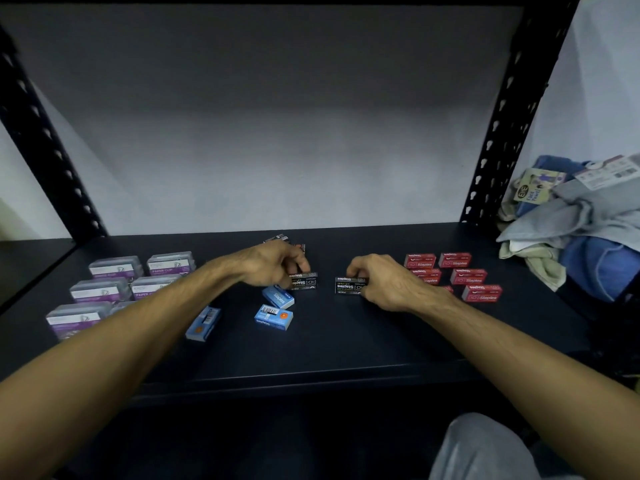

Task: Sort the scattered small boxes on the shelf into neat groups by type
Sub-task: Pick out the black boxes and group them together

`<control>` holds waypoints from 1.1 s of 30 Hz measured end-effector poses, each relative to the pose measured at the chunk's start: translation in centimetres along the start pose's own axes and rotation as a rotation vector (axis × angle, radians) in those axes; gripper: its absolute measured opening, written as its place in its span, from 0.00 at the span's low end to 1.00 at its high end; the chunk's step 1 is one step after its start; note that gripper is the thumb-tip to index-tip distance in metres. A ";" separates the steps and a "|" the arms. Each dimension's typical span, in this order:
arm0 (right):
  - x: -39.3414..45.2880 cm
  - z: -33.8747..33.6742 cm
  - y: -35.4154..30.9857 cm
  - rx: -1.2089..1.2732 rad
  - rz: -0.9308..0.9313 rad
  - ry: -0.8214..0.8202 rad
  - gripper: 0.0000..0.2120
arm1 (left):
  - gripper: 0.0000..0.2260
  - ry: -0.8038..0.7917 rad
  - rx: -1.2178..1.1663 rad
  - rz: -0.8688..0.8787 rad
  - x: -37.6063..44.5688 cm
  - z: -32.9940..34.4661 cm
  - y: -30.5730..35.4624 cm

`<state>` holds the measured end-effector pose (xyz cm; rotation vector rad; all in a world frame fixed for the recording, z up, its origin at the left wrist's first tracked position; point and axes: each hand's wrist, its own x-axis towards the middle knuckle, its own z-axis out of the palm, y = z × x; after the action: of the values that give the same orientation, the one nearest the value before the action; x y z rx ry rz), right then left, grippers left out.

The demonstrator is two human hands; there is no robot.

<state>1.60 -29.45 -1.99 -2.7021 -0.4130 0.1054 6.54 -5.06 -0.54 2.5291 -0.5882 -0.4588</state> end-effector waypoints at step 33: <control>-0.2 -0.3 -0.1 -0.001 -0.011 0.002 0.09 | 0.11 0.177 -0.066 0.060 -0.6 1.2 1.9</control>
<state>1.40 -29.59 -1.64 -2.7001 -0.4269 0.0992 4.87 -6.71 -0.41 2.4500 -0.5702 -0.2258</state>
